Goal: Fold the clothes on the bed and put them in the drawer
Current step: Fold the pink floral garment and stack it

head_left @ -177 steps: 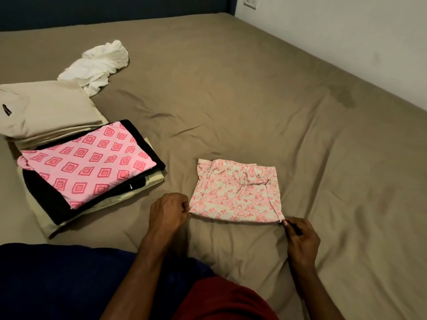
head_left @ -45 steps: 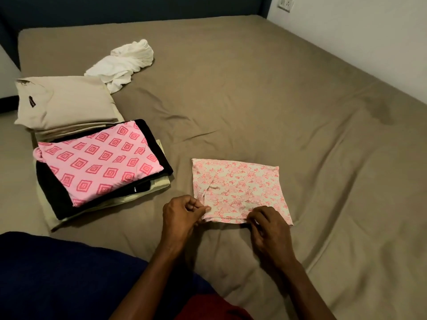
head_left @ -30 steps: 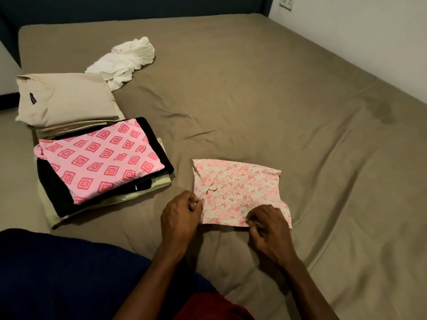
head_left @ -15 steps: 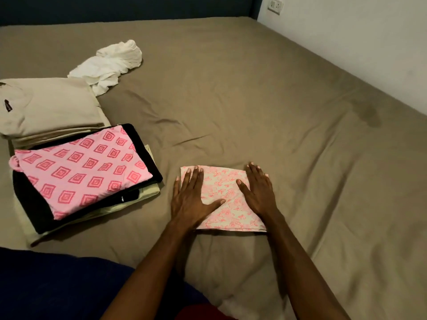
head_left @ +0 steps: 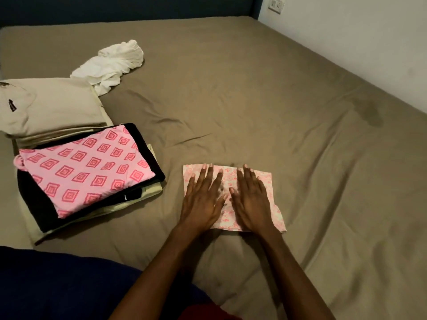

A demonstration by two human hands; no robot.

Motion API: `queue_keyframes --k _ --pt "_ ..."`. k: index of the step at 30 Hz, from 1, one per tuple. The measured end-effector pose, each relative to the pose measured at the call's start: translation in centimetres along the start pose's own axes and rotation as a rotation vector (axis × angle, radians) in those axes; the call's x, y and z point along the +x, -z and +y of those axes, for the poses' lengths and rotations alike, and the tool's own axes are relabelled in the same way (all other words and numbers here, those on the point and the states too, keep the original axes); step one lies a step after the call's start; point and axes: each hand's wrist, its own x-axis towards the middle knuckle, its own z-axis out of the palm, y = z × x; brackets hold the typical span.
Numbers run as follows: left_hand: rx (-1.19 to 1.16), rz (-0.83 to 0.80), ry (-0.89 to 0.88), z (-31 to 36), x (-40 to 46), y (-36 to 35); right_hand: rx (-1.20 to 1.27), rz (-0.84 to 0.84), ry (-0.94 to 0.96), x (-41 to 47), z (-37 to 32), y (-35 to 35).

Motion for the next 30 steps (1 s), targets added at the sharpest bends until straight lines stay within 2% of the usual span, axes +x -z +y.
queue_keyframes --k 2,6,10,12,14,16,18,20,21,24,26,30 --pt "0.048 -0.102 0.045 0.0 0.1 -1.0 0.004 -0.041 -0.007 -0.8 0.7 -1.1" --pt "0.077 -0.162 0.151 -2.0 -0.4 -1.7 -0.042 -0.105 -0.057 -3.2 5.3 -0.5" --pt "-0.002 -0.226 0.161 -1.8 -0.1 -0.8 -0.034 -0.168 -0.095 -4.7 7.6 1.6" --pt "-0.064 -0.237 0.156 -2.2 -0.6 -0.2 0.064 -0.177 -0.147 -4.9 7.6 2.2" --pt "-0.184 -0.167 0.293 -2.1 -1.4 0.3 0.261 -0.121 -0.259 -4.8 7.5 1.9" --pt "-0.266 0.037 0.518 -0.9 -2.4 1.2 0.541 0.031 -0.428 -4.0 6.7 1.6" --pt "-0.226 0.127 0.692 0.5 -2.7 2.1 0.575 0.109 -0.616 -2.4 5.6 1.9" --pt "-0.192 0.025 0.799 1.3 -2.3 2.8 0.455 0.042 -0.769 -0.7 5.1 2.5" --pt "-0.179 -0.033 0.833 1.5 -2.0 3.1 0.474 0.015 -0.842 0.0 5.0 2.8" --pt "-0.206 -0.135 0.875 1.4 -0.8 3.3 0.830 -0.021 -0.964 1.6 5.7 3.6" --pt "-0.388 -0.115 0.890 1.1 -0.2 3.3 1.038 -0.099 -0.969 1.9 5.7 4.6" --pt "-0.923 -0.017 1.067 -0.1 0.1 2.4 1.164 -0.271 -0.992 1.5 5.9 5.1"
